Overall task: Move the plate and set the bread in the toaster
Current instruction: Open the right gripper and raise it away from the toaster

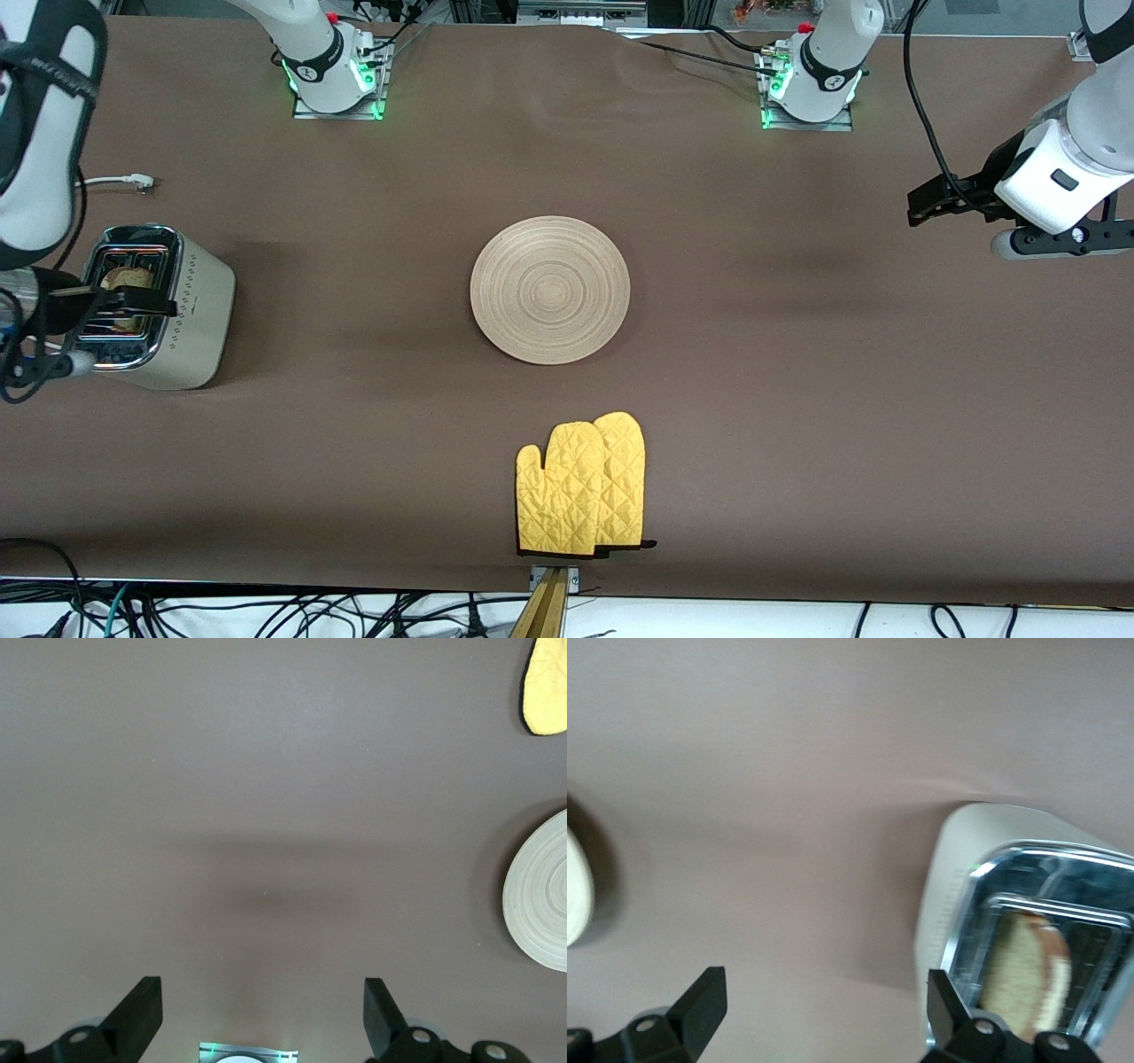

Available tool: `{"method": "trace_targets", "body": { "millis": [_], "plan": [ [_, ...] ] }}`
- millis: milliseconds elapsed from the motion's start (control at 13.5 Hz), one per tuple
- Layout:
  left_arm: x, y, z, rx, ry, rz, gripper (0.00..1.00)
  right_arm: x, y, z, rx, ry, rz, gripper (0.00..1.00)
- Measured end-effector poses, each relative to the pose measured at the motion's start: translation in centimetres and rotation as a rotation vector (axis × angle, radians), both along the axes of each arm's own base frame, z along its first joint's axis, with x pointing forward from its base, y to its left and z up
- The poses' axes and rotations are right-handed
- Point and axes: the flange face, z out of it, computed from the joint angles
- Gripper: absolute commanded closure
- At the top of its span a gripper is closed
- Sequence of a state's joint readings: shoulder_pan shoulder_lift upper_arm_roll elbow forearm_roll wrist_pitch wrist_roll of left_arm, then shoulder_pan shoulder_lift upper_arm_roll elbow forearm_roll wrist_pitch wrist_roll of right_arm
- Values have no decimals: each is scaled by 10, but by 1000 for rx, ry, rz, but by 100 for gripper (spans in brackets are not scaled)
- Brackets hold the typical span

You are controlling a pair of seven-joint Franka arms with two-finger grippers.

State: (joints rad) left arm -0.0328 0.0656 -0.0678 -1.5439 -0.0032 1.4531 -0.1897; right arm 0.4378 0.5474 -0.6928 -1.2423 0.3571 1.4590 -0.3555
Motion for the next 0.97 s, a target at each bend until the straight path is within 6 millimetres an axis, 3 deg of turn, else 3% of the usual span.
{"method": "trace_targets", "body": {
  "millis": [223, 446, 594, 817, 966],
  "plan": [
    [0, 0, 0, 0, 0, 0, 0, -3, 69, 7, 7, 10, -46, 0],
    [0, 0, 0, 0, 1, 0, 0, -16, 90, 26, -16, -49, -1, 0],
    [-1, 0, 0, 1, 6, 0, 0, -33, 82, 44, 0, -105, 1, 0],
    [-1, 1, 0, 1, 6, 2, 0, -58, 41, 69, -6, -137, -48, 0],
    [-1, 2, 0, 1, 5, 3, 0, -66, 25, 77, -12, -145, -68, 0]
  ]
}}
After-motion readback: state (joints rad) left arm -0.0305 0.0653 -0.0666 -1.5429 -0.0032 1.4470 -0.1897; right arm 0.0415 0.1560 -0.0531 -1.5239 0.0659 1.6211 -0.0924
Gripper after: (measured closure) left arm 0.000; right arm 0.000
